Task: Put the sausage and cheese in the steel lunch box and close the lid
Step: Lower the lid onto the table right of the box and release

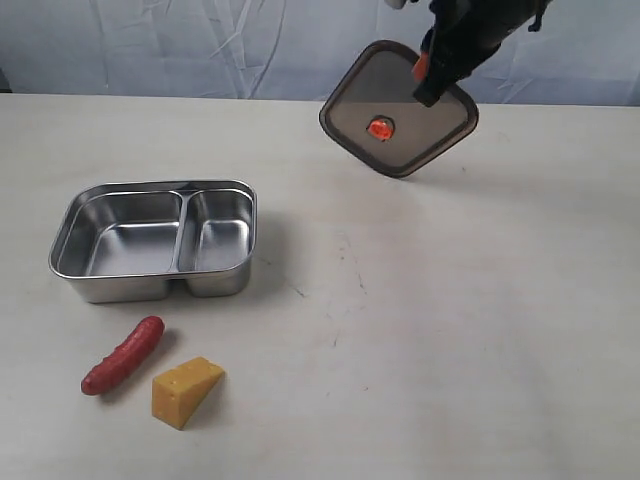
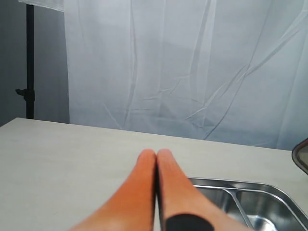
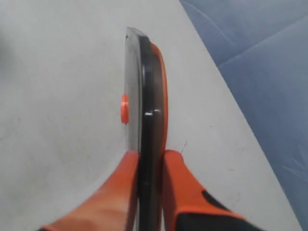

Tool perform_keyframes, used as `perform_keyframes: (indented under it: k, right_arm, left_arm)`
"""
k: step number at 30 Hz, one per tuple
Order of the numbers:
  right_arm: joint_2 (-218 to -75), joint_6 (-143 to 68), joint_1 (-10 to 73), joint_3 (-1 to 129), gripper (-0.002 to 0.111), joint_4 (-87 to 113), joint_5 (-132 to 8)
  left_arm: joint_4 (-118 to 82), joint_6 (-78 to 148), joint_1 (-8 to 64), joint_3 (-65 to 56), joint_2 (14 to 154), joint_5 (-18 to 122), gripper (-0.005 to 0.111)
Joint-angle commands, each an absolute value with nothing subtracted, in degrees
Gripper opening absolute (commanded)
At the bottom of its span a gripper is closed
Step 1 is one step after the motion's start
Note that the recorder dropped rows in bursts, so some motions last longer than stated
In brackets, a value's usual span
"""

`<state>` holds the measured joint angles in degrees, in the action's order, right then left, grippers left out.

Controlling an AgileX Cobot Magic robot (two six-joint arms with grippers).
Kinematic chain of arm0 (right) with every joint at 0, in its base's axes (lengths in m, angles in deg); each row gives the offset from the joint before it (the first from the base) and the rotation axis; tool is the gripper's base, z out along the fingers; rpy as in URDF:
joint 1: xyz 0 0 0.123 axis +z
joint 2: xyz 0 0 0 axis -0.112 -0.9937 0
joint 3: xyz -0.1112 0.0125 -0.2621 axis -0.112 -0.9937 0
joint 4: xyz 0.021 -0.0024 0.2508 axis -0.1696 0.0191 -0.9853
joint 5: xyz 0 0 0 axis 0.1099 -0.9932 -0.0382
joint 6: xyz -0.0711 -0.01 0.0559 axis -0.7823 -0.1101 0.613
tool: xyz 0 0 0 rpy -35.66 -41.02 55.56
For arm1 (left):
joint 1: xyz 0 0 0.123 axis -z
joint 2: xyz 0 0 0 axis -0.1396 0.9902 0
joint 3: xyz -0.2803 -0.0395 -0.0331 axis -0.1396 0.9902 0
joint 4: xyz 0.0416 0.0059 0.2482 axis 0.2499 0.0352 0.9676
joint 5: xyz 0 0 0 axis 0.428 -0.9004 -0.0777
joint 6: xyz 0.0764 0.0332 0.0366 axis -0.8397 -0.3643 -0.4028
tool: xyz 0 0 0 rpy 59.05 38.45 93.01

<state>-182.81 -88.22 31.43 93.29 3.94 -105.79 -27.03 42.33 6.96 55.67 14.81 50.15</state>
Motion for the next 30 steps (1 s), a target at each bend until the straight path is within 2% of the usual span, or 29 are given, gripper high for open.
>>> perform_keyframes:
  k: [1,9,18,28,30]
  right_arm:
    - [-182.2,-85.9,35.6,93.5,-0.001,14.7,-108.9]
    - [-182.2,-85.9,41.6,93.5,-0.001,18.5,-119.4]
    - [-187.1,-78.9,51.6,93.5,-0.001,12.2,-131.6]
    - [-189.8,-76.7,54.0,86.2,-0.001,5.1,-131.7]
    - [-189.8,-76.7,54.0,84.8,0.004,4.3,-131.7]
  left_arm:
    - [-26.8,42.3,6.9,55.9,14.5,50.9,0.0]
    - [-26.8,42.3,6.9,55.9,14.5,50.9,0.0]
    - [-26.8,42.3,6.9,55.9,14.5,50.9,0.0]
    - [-26.8,42.3,6.9,55.9,14.5,50.9,0.0]
    - [-26.8,42.3,6.9,55.9,14.5,50.9,0.0]
